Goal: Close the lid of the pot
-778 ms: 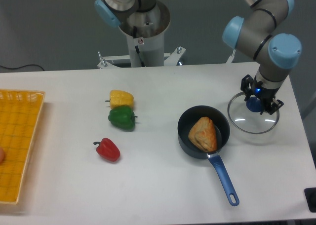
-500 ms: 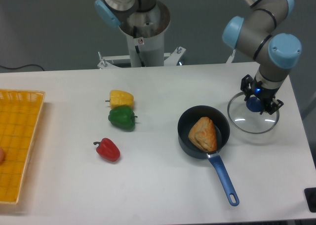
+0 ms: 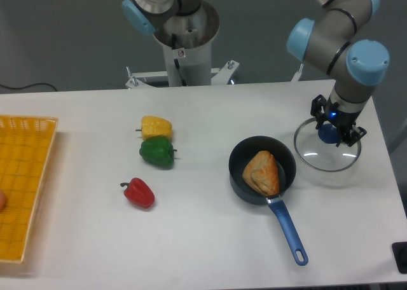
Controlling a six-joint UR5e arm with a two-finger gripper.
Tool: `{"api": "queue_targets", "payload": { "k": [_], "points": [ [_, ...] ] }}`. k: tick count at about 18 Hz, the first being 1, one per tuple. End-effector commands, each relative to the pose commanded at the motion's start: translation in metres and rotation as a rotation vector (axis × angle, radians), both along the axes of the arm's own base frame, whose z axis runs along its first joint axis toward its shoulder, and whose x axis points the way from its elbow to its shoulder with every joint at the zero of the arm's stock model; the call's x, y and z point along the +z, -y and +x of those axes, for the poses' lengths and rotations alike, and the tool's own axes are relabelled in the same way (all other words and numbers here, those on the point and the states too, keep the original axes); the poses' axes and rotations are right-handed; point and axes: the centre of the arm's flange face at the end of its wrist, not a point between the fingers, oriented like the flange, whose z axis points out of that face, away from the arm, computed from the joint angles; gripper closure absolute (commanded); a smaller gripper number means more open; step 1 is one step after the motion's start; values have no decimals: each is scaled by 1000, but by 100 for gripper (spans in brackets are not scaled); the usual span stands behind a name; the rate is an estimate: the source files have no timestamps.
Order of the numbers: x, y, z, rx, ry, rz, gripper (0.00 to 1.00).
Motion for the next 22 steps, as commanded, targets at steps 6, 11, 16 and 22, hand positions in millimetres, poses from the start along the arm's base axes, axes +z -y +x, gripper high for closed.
{"api": "queue_targets", "payload": {
  "k": [6, 11, 16, 22],
  "points": [
    [22, 2, 3, 2, 9, -7, 40],
    [32, 0, 0, 0, 25, -6, 40],
    [37, 0, 2, 3, 42, -9, 40],
    [42, -14, 14, 15, 71, -15, 40]
  ]
}}
